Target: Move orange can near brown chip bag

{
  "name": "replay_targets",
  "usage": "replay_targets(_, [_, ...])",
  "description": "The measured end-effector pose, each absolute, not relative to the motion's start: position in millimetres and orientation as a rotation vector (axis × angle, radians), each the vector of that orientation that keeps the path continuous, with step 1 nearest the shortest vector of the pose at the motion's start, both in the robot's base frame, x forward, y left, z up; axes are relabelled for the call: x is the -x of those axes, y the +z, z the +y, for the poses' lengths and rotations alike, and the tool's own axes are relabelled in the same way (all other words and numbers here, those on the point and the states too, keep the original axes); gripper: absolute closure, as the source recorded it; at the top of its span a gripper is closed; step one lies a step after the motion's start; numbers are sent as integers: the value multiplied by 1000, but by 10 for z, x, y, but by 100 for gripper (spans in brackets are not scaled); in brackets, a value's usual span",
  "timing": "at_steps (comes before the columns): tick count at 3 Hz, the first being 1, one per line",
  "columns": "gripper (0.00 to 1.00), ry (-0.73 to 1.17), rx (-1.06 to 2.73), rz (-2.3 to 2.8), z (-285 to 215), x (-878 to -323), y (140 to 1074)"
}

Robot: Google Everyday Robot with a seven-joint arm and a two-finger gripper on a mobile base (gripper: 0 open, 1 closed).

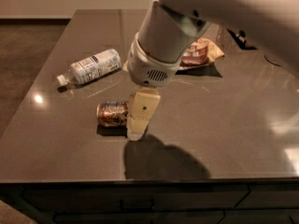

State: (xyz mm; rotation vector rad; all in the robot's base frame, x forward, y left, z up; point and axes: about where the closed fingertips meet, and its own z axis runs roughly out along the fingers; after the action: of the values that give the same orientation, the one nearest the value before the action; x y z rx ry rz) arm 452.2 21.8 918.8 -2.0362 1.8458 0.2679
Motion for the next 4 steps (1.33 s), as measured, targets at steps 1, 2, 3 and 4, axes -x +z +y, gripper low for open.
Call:
replay_targets(1, [0, 280, 2056, 1852, 444, -4556, 8977])
replay_targets(2, [0, 279, 2060, 1887, 491, -4632, 8779])
replay_targets(3, [14, 271, 2059, 1922, 432, -4690, 8664])
replay_targets(4, [32, 256, 2055, 1954, 348, -4733, 8599])
